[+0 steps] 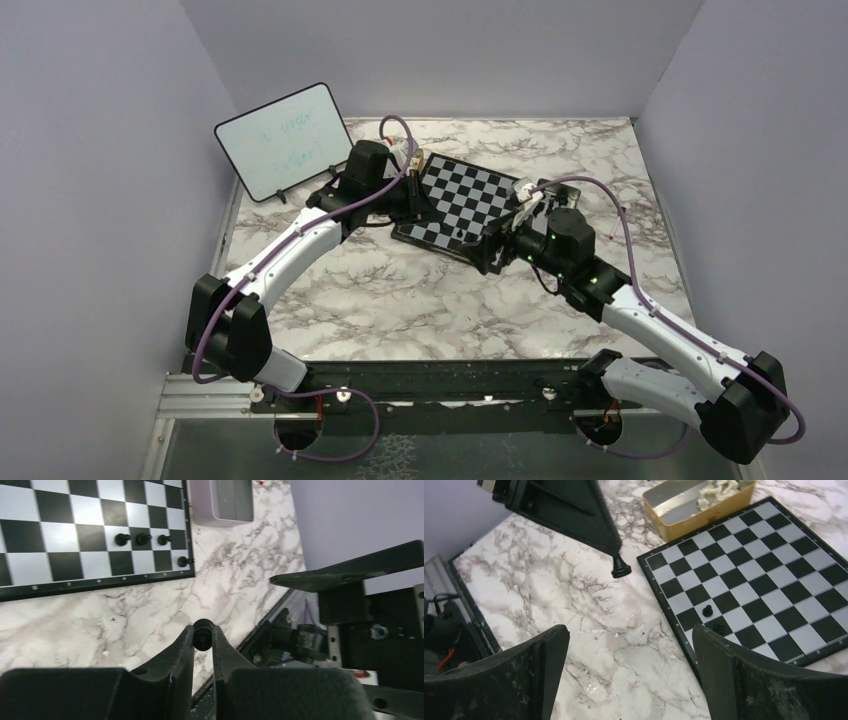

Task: Set up the chess pieces on the board
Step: Place the chess piece on the chessboard.

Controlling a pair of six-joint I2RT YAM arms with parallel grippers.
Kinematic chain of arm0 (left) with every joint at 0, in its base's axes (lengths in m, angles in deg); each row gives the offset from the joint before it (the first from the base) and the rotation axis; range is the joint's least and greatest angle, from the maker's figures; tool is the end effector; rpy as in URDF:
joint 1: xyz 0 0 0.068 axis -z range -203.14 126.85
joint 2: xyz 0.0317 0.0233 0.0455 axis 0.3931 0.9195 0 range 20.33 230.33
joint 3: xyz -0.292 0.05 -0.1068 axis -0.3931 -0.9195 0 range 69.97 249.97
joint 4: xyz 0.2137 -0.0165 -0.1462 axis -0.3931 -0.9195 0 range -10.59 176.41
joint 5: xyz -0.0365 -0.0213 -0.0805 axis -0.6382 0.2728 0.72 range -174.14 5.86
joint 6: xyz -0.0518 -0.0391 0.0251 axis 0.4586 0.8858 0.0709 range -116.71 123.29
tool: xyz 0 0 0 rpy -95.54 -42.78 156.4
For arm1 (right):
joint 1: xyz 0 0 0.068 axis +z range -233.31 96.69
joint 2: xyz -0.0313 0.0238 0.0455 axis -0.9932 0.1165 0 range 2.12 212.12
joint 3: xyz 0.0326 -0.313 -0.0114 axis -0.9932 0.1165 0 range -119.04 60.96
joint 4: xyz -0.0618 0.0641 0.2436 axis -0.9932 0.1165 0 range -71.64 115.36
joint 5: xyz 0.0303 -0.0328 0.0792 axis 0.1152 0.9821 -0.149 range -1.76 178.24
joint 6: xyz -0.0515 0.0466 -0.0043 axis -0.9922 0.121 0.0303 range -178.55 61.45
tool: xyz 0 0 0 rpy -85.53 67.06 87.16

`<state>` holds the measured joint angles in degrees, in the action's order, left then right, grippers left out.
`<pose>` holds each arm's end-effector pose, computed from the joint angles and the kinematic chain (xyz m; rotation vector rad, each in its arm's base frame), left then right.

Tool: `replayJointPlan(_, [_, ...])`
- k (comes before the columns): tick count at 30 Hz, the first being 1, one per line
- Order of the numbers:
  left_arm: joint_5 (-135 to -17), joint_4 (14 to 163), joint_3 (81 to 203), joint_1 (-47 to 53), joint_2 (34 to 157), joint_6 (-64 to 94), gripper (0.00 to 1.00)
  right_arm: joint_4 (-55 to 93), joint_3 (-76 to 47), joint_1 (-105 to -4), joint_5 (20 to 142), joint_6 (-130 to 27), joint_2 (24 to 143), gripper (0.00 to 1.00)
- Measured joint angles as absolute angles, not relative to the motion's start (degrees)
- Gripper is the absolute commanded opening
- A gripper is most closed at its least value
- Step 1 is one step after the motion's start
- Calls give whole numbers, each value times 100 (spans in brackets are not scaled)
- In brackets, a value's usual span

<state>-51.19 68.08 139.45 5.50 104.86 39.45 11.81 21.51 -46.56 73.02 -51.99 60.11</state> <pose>0.2856 -0.1911 0.3474 0.2147 2.3175 -1.2375 0.1771 0.1507 0.3270 -0.6676 1.7150 0.7739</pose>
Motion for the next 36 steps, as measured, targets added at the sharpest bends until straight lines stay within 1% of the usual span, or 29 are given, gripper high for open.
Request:
replayJointPlan(3, [-5667,6653,13953,653,10412,3639,17,1566,2140,-4656,7864,-4825,5784,100])
replayJointPlan(6, [-6177,6583,13962,788,10333,3394,17,2351,1887,-4656,8622,-4355,5778,100])
replayJointPlan(8, [-6524,6535,13962,884,10298,3248,17,2827,1673,-4656,9129,-4082,5843,100])
replayJointPlan(10, [-6926,6511,13962,1039,10290,3099,19,3256,1395,-4656,9697,-3868,6001,100])
replayJointPlan(13, [-7366,6467,13962,1271,10290,2966,19,3704,1061,-4758,10226,-3677,6372,100])
replayJointPlan(19, [-8334,6513,13945,1778,10335,2852,19,4386,600,-5600,10390,-3404,7257,100])
replayJointPlan(27, [-9047,6979,13792,2100,10661,2874,19,4539,595,-6994,10102,-3216,7526,100])
replayJointPlan(36, [-9390,7440,13593,2148,11284,2891,19,4663,650,-7126,9922,-3210,7625,100])
